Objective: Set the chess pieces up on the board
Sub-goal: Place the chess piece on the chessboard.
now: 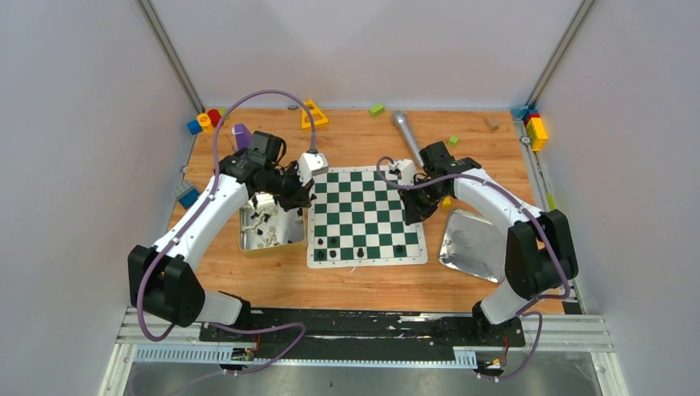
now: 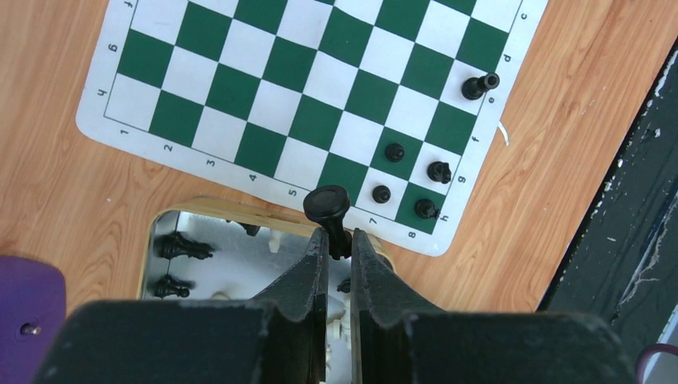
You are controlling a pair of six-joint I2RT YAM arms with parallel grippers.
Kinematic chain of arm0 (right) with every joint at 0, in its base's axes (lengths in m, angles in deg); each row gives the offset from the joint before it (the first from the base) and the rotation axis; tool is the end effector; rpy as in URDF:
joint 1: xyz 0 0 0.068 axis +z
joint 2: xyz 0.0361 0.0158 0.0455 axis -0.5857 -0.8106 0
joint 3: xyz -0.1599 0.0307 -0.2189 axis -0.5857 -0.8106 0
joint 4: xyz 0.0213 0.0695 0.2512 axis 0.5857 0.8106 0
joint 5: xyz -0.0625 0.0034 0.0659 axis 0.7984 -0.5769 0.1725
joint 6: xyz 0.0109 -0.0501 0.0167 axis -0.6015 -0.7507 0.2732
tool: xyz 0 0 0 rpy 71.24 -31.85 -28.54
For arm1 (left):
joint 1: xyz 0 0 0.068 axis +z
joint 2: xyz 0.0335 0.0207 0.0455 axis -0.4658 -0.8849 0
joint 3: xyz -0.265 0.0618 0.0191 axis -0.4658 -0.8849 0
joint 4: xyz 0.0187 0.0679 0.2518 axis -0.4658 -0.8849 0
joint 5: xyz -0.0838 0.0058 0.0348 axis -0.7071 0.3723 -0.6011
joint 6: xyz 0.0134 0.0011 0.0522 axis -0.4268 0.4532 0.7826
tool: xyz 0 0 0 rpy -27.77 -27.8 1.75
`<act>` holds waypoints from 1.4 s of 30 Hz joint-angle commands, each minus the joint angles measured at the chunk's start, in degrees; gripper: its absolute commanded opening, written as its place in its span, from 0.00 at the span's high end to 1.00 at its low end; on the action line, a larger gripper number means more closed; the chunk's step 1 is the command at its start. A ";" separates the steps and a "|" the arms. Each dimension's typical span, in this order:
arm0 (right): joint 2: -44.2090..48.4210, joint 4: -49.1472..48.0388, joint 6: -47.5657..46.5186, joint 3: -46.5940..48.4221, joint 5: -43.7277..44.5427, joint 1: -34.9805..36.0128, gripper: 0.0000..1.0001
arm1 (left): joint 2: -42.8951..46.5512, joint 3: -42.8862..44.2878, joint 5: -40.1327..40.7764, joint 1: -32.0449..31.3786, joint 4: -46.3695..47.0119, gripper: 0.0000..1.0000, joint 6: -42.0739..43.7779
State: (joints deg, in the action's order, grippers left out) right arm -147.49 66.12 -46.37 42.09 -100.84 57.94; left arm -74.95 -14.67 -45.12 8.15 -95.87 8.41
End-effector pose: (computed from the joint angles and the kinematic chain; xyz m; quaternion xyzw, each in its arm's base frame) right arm 0.2799 0.1311 0.2330 -0.4058 0.8708 0.2281 0.1583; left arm 0.2534 -0.1111 0.3010 0.4911 0.7840 -0.2402 0.2940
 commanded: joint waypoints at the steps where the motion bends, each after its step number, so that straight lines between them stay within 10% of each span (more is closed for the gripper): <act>1: -0.77 -1.22 -1.61 -1.63 8.28 1.34 1.00 | 1.77 0.94 0.56 0.01 1.59 0.87 -2.79; 24: -6.50 -5.65 0.32 -6.50 14.11 5.87 0.92 | 2.44 1.74 0.35 0.02 1.77 0.87 -4.69; 35: -2.69 -4.19 1.01 -3.02 13.45 6.21 0.40 | 1.65 2.05 -0.23 0.03 1.34 0.87 -3.11; 42: -0.79 -3.75 4.76 9.95 -5.31 2.47 0.32 | 1.89 1.83 -6.61 -1.27 3.61 0.84 -0.72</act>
State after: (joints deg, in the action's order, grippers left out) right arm -151.91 64.00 -44.82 43.29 -92.68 62.61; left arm -74.54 -14.65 -46.82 8.02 -94.89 5.85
